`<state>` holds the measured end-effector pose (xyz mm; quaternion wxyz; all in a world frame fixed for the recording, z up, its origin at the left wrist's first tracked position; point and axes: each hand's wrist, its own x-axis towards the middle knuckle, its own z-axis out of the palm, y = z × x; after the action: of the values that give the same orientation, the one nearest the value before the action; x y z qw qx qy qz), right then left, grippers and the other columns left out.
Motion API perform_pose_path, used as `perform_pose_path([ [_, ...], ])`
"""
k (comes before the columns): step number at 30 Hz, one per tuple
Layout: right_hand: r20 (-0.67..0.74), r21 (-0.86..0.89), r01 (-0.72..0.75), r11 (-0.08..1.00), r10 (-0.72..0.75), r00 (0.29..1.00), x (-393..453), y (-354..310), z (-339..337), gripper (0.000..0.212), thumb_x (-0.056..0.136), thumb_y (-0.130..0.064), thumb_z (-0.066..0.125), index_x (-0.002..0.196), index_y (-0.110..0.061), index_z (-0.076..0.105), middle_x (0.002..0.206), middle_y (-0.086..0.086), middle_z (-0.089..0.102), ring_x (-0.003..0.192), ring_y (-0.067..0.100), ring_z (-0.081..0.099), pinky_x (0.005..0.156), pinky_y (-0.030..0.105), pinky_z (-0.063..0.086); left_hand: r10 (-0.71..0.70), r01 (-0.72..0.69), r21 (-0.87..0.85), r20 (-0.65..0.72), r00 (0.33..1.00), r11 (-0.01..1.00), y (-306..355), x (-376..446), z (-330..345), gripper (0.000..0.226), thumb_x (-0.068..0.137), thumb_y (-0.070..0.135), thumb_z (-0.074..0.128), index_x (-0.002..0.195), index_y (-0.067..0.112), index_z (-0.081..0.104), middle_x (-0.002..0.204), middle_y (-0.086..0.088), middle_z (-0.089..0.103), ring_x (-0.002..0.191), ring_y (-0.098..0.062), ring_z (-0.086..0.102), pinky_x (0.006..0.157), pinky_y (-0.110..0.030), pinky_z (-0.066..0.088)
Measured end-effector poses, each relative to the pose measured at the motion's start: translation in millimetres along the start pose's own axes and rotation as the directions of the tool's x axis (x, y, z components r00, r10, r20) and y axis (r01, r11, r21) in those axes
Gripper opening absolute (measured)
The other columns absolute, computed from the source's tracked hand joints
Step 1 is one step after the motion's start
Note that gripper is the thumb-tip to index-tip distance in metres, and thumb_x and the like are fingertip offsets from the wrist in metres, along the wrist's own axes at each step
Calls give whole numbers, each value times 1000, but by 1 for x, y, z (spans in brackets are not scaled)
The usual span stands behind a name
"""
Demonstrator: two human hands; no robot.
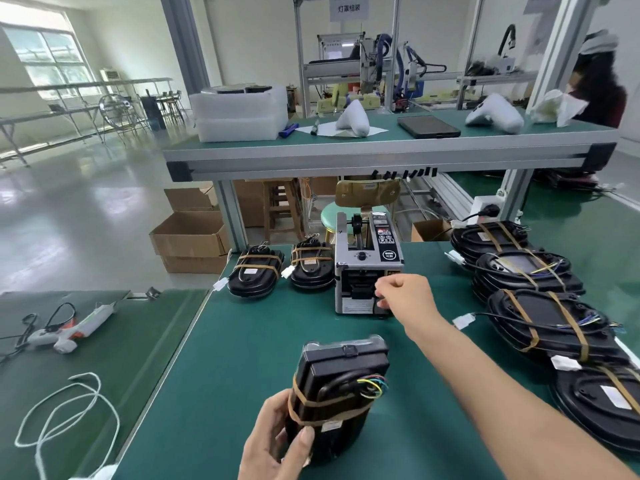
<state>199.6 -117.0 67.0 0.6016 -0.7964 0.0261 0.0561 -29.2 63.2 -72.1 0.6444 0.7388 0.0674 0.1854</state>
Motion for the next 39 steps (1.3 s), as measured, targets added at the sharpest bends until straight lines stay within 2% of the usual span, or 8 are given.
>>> perform_pose_path([
  [3, -23, 57, -96, 994, 97, 995, 20, 9, 17, 20, 85, -7, 66, 70, -15, 77, 74, 6, 78, 60, 19, 71, 76, 36, 62, -19, 19, 7, 6, 1000, 1000, -1, 2, -2, 65, 89, 51, 82, 142, 20, 60, 124, -14, 75, 105, -22, 75, 91, -21, 56],
  [6, -83, 134, -135, 982, 146, 986, 27, 9, 30, 16, 87, -7, 69, 75, -14, 77, 76, 4, 78, 49, 11, 69, 56, 24, 50, -17, 17, 3, -2, 1000, 1000, -1, 2, -2, 65, 88, 54, 81, 142, 23, 60, 123, -13, 75, 105, -20, 75, 87, -20, 57],
  [8, -145, 192, -155, 969, 184, 972, 30, 8, 38, 11, 85, -7, 71, 77, -11, 77, 72, 3, 77, 46, 9, 68, 52, 22, 47, -15, 15, -12, -8, 1000, 1000, 0, 1, -2, 64, 88, 54, 83, 141, 25, 61, 122, -12, 76, 101, -20, 75, 82, -20, 58],
  [14, -171, 422, -273, 865, 371, 913, 36, 4, 51, 5, 84, -4, 75, 86, -3, 71, 65, 5, 74, 42, 12, 66, 35, 14, 36, -1, 1, -10, -25, 1000, 1000, 7, -1, 1, 61, 86, 56, 83, 138, 29, 64, 127, -11, 75, 112, -24, 74, 94, -21, 55],
  [22, -179, 512, -299, 805, 440, 880, 44, 7, 58, 10, 85, -3, 74, 83, -4, 64, 44, -2, 65, 38, 10, 64, 54, 27, 56, 31, -31, -8, -31, 999, 999, 14, -2, 1, 53, 87, 48, 81, 135, 33, 65, 127, -10, 75, 115, -24, 73, 96, -20, 54],
  [28, -189, 538, -298, 789, 457, 869, 44, 4, 59, 14, 84, -4, 74, 80, -6, 62, 45, -1, 65, 38, 11, 62, 40, 21, 46, 48, -48, -6, -28, 998, 999, 17, -3, 2, 52, 84, 44, 81, 133, 34, 66, 128, -10, 75, 117, -23, 73, 97, -20, 53],
  [34, -200, 506, -287, 813, 435, 878, 35, 1, 57, 9, 85, -6, 74, 89, -1, 68, 65, 5, 71, 42, 12, 62, 40, 21, 44, 29, -29, -18, -31, 999, 999, 18, -4, 2, 53, 81, 53, 84, 129, 37, 68, 124, -9, 76, 112, -22, 74, 93, -19, 55],
  [39, 13, 500, -310, 809, 351, 936, -11, -1, 22, 4, 86, -19, 74, 85, -17, 72, 69, -5, 73, 58, 7, 66, 59, 25, 40, 11, -13, -39, -32, 999, 999, 21, -5, 1, 61, 82, 59, 84, 133, 30, 67, 122, -11, 76, 111, -23, 74, 95, -20, 54],
])
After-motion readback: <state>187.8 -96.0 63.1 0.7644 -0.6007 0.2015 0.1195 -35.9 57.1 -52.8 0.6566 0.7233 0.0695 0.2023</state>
